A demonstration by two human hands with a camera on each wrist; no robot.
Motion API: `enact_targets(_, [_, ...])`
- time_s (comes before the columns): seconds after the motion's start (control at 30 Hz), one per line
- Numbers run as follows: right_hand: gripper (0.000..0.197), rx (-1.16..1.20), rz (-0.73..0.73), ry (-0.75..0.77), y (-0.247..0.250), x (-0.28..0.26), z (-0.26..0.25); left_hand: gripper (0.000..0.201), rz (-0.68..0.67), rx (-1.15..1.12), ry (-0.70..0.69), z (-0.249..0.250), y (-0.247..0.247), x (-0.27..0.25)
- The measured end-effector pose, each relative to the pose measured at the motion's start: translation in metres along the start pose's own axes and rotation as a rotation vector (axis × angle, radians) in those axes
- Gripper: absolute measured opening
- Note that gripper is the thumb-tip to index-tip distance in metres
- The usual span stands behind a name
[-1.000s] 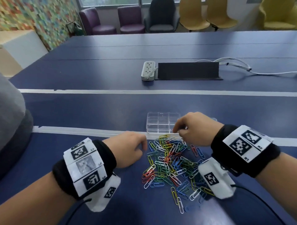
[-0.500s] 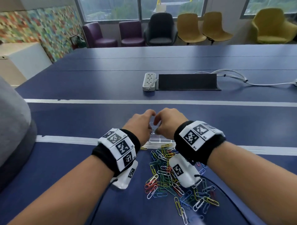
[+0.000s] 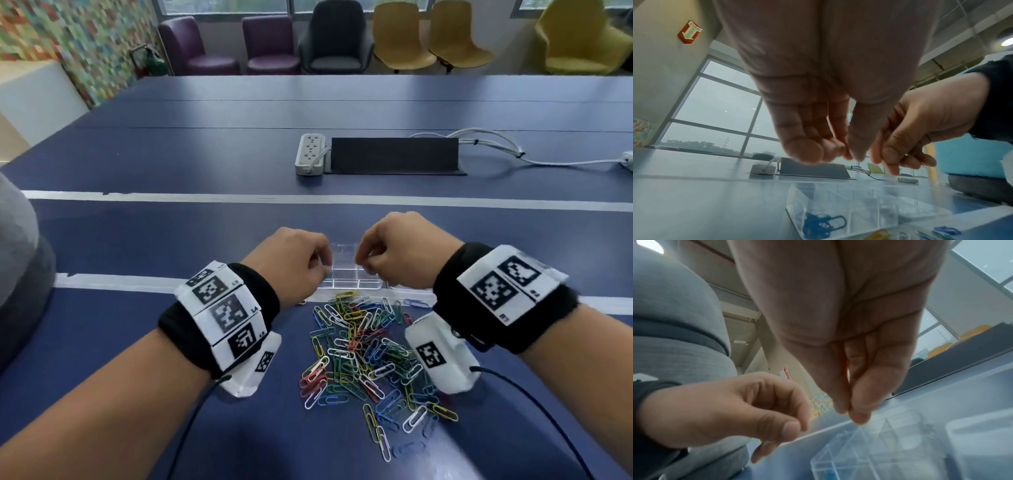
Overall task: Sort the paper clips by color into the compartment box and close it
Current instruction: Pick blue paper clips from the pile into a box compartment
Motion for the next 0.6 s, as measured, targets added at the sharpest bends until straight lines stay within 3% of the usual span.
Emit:
enact_targets(0.17, [0.019, -0.157, -0.171, 0.002, -0.024, -0.014, 0.007, 0.013, -0.215, 0.250, 0.001, 0.000, -0.026, -0.007])
enact_targets(0.4, [0.027, -0.297, -0.230, 0.032, -0.048, -0.012, 0.011, 0.021, -0.263, 0.332, 0.073, -0.010, -0.037, -0.006])
enact_targets(0.53, [0.030, -0.259, -0.257, 0.048, -0.048, -0.014, 0.007, 0.009, -0.258, 0.329, 0.044, -0.009, -0.037, -0.007])
enact_targets(0.6, [0.020, -0.213, -0.246, 0.048, -0.044, -0.016, 0.009, 0.025, -0.259, 0.319, -0.008, -0.008, -0.039, -0.008])
Point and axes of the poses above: each hand's wrist, its own x-axis towards the middle knuckle, its own y-axis out of the back of the hand, z = x × y, the point moved 6 cm from there along x, towards the middle knuckle, and after that the axes turned 14 degrees about y, right-handed, at the moved point
